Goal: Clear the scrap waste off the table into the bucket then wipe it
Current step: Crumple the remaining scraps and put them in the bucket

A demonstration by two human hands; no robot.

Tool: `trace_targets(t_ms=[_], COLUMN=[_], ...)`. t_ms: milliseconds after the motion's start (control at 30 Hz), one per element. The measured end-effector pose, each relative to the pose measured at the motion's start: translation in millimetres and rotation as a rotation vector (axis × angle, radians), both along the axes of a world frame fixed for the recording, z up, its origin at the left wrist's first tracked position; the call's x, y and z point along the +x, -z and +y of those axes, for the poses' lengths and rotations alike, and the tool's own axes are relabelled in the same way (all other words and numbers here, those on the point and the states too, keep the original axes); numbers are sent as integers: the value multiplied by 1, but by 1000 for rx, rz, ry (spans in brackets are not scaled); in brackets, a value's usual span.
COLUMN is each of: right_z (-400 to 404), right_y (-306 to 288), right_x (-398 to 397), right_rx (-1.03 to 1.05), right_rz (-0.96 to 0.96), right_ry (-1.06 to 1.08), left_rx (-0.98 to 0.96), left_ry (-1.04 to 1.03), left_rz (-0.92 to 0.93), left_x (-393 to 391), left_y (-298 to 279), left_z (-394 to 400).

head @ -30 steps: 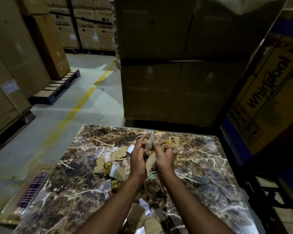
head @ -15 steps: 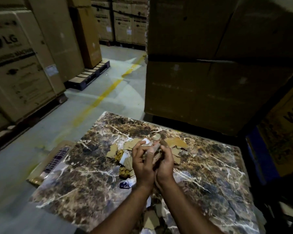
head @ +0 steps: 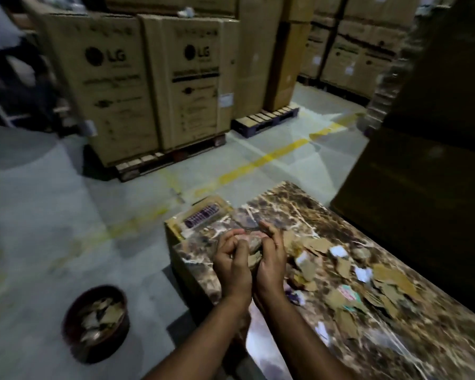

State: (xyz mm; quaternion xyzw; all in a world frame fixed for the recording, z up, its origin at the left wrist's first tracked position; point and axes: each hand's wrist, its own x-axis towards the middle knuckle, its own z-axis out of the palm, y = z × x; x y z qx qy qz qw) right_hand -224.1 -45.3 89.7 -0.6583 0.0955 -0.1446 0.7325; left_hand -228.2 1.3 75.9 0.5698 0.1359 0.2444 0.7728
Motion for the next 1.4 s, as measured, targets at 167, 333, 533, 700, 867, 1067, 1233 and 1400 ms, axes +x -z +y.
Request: trace_targets(t_ms=[167,333,533,700,867,1067,1233,1400], right_z=[138,290,402,463,503,546,562,561], right_y=[9,18,47,110,213,406,565,678], right_x=[-5,-16,-19,2,42,87,113,136], right_rx=[-52,-58,-148,-173,-111,-61,-117,-344], right_rz=[2,42,53,175,375,520,519,500], right_ry=[-172,-377,-596,-681,-731,-816,-894,-1121], left_rx=[-52,-67,-135,-127,-139,-237,-68,113], left_ry=[-147,-313,-472,-501,-435,-678,-628,-473], left_rz=[28,30,100,181,331,478,569,644], left_x=[-7,-26,-40,-30,1,30,39,33], left_y=[12,32,60,113,219,410,576,667], left_z=[139,290,404,466,511,542,567,587])
